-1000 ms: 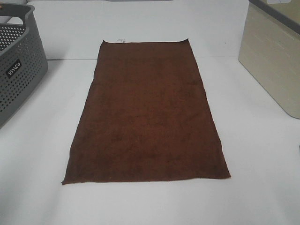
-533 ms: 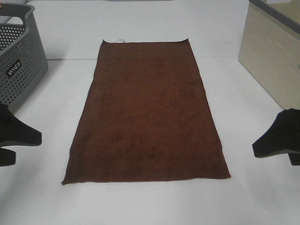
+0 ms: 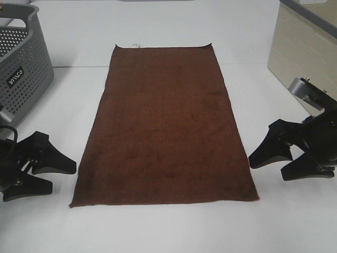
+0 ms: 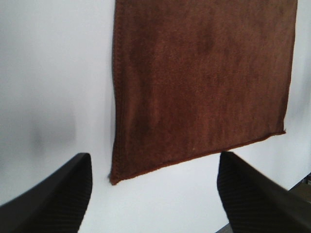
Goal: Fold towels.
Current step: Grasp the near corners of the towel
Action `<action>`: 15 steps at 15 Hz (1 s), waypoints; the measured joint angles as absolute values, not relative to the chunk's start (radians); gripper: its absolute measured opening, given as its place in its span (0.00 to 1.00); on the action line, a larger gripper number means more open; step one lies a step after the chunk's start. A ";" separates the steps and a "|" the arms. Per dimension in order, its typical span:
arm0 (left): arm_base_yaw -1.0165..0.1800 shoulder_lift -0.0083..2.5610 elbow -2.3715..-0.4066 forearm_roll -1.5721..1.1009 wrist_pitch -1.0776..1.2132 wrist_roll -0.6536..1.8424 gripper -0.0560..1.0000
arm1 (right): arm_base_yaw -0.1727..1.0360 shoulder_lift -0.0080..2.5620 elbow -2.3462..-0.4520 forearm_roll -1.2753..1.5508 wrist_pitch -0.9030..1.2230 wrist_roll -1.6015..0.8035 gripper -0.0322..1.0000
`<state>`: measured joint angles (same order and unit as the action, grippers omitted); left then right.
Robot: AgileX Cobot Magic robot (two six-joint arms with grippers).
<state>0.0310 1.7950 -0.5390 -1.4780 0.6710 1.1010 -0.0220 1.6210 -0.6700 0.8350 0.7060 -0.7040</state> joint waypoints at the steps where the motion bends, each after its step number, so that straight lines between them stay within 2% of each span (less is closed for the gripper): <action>1: 0.024 1.822 -0.551 -1.479 0.658 1.110 0.70 | -0.022 1.679 -0.700 0.841 0.699 -0.712 0.76; 8: -0.115 1.906 -0.652 -1.537 0.581 1.128 0.68 | -0.013 1.889 -0.782 0.898 0.702 -0.797 0.76; 11: -0.164 1.940 -0.687 -1.575 0.577 1.129 0.65 | 0.096 1.942 -0.824 0.938 0.702 -0.815 0.70; 12: -0.172 1.957 -0.697 -1.580 0.582 1.129 0.59 | 0.131 1.951 -0.839 0.943 0.681 -0.786 0.65; 13: -0.173 1.972 -0.705 -1.582 0.581 1.129 0.48 | 0.145 1.956 -0.844 0.944 0.659 -0.744 0.58; 15: -0.173 1.985 -0.711 -1.578 0.561 1.131 0.20 | 0.146 1.964 -0.845 0.916 0.619 -0.642 0.35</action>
